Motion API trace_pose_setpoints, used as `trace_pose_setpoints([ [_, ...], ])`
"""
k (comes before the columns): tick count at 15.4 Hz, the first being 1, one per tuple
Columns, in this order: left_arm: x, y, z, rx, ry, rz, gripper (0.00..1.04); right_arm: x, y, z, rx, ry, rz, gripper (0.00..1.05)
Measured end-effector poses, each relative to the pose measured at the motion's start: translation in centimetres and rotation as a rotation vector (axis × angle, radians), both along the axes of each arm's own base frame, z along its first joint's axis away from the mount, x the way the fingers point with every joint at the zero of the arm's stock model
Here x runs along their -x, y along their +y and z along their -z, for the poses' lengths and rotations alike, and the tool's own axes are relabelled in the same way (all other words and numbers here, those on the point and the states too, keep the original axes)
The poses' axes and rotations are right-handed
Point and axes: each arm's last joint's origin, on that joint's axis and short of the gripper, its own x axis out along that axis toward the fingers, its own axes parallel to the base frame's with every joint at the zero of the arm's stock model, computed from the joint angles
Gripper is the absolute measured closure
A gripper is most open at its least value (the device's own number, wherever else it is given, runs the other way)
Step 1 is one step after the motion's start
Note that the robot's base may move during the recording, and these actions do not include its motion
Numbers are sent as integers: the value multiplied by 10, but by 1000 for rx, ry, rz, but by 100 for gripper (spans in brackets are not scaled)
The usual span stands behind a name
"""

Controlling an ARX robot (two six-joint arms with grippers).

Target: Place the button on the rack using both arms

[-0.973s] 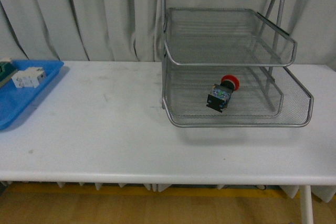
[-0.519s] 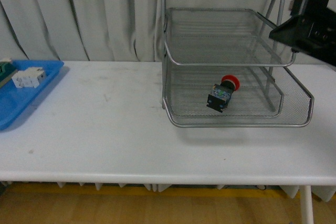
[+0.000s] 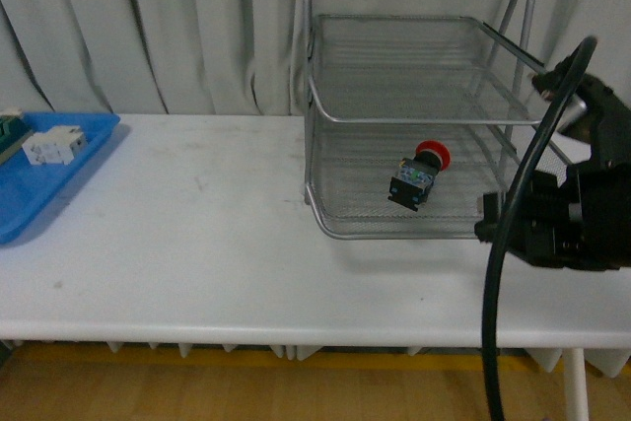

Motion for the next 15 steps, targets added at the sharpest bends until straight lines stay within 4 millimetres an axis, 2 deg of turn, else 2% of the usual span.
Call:
trace_pose_setpoints([
  [5, 0, 0, 0, 0, 0, 0, 7, -7, 3, 28, 89, 69, -24, 103],
  [12, 0, 0, 0, 0, 0, 0, 7, -50, 11, 33, 137, 44, -4, 103],
  [15, 0, 0, 0, 0, 0, 0, 7, -80, 2, 32, 178, 34, 13, 103],
])
